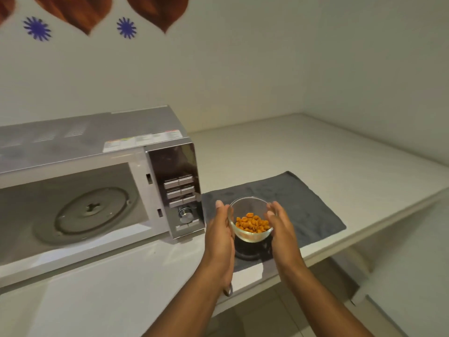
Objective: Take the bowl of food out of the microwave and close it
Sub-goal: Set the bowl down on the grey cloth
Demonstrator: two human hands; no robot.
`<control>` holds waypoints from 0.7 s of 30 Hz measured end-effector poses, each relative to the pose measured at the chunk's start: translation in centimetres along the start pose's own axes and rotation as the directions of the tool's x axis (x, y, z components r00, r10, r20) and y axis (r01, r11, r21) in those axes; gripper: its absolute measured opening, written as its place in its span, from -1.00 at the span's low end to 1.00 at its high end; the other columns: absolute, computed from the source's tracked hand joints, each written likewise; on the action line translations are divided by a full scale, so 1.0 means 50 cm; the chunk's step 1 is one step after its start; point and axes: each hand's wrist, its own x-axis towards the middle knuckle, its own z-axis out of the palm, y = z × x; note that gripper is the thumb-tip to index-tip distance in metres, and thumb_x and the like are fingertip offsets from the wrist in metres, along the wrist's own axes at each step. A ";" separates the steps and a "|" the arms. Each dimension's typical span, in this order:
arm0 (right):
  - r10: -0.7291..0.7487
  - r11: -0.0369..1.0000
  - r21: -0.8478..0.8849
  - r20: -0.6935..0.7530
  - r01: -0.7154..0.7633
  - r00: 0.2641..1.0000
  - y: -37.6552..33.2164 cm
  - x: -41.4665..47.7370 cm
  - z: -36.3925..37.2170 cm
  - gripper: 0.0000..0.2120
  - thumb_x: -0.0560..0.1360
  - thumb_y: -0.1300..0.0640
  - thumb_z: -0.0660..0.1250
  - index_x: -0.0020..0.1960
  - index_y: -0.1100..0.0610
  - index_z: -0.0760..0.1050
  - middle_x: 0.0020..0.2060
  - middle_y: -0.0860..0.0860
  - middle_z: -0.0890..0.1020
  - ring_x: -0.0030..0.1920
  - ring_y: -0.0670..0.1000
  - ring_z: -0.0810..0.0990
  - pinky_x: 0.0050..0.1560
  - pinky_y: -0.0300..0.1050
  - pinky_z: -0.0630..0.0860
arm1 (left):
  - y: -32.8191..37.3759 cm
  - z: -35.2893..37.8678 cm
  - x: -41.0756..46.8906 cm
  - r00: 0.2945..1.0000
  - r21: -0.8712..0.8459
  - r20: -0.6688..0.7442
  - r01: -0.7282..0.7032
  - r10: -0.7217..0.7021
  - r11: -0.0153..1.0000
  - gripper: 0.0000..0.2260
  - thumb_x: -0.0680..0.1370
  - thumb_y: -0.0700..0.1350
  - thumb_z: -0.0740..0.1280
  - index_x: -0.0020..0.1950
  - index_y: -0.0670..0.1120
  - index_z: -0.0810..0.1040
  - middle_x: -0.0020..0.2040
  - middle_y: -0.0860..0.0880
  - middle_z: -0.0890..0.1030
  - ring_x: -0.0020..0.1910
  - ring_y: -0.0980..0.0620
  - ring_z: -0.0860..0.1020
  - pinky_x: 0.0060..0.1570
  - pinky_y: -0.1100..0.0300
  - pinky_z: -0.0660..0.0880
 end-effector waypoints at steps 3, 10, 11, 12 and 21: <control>0.009 1.000 0.022 -0.059 -0.008 0.998 0.005 0.052 -0.023 -0.49 0.66 -0.06 0.19 0.60 -0.06 0.26 0.50 -0.10 0.43 0.34 -0.15 0.45 0.12 -0.31 0.40 | -0.021 0.037 0.059 0.999 0.018 0.032 0.009 -0.009 1.000 -0.47 0.68 0.28 0.12 -0.24 0.17 0.79 -0.23 0.26 0.77 -0.16 0.34 0.72 0.01 0.19 0.51; 0.050 0.997 0.058 -0.124 -0.043 0.991 0.020 0.140 -0.044 -0.46 0.65 -0.02 0.20 0.60 0.05 0.26 0.50 0.04 0.45 0.45 0.04 0.46 0.48 0.13 0.39 | -0.070 0.095 0.161 0.998 0.045 0.025 0.052 -0.053 0.998 -0.58 0.62 0.41 0.11 -0.02 0.18 0.62 -0.12 0.23 0.72 -0.05 0.24 0.69 -0.02 0.19 0.51; 0.058 0.996 0.069 -0.127 -0.049 0.990 0.024 0.147 -0.045 -0.48 0.66 0.01 0.19 0.60 0.08 0.26 0.50 0.06 0.45 0.45 0.06 0.47 0.48 0.15 0.39 | -0.072 0.101 0.169 0.998 0.046 0.024 0.063 -0.065 0.997 -0.59 0.62 0.42 0.11 0.06 0.18 0.58 -0.08 0.22 0.70 -0.04 0.22 0.68 -0.04 0.19 0.52; 0.066 0.996 0.071 -0.131 -0.057 0.989 0.028 0.151 -0.045 -0.49 0.67 0.03 0.19 0.60 0.09 0.26 0.49 0.07 0.46 0.45 0.06 0.47 0.48 0.15 0.39 | -0.076 0.104 0.176 0.997 0.051 0.025 0.072 -0.073 0.996 -0.58 0.62 0.42 0.10 0.12 0.17 0.55 -0.03 0.18 0.68 -0.01 0.19 0.68 -0.04 0.18 0.53; 0.026 0.999 0.023 -0.152 -0.022 0.988 0.056 0.158 -0.043 -0.45 0.69 0.03 0.17 0.64 0.09 0.16 0.56 0.06 0.37 0.50 0.01 0.39 0.45 -0.06 0.38 | -0.109 0.089 0.206 0.998 0.105 0.043 0.030 -0.034 0.994 -0.52 0.65 0.39 0.04 -0.01 0.16 0.66 -0.12 0.17 0.80 0.06 0.14 0.73 0.02 0.21 0.56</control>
